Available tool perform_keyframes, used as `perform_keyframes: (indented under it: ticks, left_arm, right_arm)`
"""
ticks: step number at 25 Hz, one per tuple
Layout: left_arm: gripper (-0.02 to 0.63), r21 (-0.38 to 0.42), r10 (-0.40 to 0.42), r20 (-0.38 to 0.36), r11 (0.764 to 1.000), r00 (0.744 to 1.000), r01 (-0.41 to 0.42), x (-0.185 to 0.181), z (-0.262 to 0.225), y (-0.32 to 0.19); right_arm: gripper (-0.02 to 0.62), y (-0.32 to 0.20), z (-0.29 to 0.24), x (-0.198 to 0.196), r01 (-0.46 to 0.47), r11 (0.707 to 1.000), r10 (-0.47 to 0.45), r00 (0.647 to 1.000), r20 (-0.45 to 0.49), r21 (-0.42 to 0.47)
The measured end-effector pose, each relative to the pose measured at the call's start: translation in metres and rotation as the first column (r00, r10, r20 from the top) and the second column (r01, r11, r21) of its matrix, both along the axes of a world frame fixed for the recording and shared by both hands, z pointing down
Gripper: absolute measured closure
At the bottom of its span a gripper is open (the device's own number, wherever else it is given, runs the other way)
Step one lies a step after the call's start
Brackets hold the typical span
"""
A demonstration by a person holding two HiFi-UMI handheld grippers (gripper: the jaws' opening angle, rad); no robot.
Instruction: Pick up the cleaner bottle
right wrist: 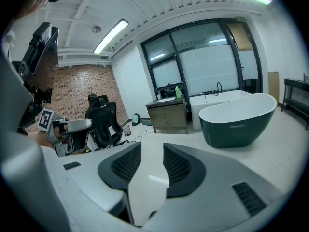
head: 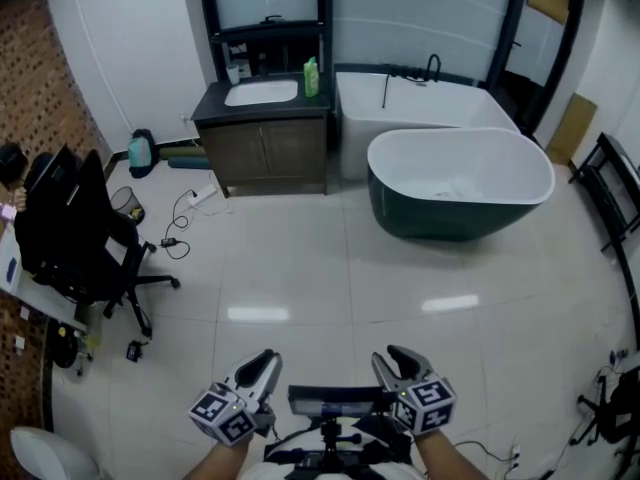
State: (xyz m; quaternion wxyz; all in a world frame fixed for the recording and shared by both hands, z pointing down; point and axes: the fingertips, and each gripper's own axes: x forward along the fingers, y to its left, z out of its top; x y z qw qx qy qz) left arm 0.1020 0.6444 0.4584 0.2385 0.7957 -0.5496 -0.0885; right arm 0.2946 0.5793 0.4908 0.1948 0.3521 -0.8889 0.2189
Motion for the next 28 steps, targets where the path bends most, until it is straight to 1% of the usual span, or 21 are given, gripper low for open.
perform_keyframes:
  ticks: [5, 9, 12, 16, 23, 28]
  left_arm:
    - [0.532, 0.001, -0.009, 0.007, 1.000, 1.000, 0.009, -0.012, -0.001, -0.008]
    - [0.532, 0.003, 0.002, 0.004, 1.000, 1.000, -0.002, -0.013, -0.001, -0.016]
    - [0.532, -0.003, 0.007, 0.011, 1.000, 1.000, -0.007, -0.008, -0.005, -0.027]
    - [0.532, 0.006, -0.017, 0.007, 1.000, 1.000, 0.017, -0.006, -0.008, -0.048]
    - [0.532, 0.018, -0.096, 0.025, 0.995, 0.995, 0.096, -0.014, -0.019, -0.099]
    - [0.532, 0.025, -0.138, 0.032, 0.990, 0.990, 0.137, -0.008, -0.024, -0.144]
  right_arm:
    - [0.454, -0.008, -0.002, -0.012, -0.003, 1.000, 0.003, 1.000, 0.003, 0.006]
    - [0.454, -0.016, -0.001, -0.015, -0.010, 1.000, 0.010, 1.000, 0.010, 0.006]
    - [0.454, -0.031, 0.002, -0.009, -0.010, 1.000, 0.010, 1.000, 0.013, 0.004]
    - [0.454, -0.062, 0.007, -0.003, 0.007, 1.000, -0.007, 1.000, 0.021, 0.002]
    - [0.454, -0.132, 0.000, -0.028, 0.105, 0.994, -0.105, 0.993, 0.056, 0.013]
    - [0.454, -0.186, -0.006, -0.026, 0.142, 0.989, -0.144, 0.987, 0.067, 0.029]
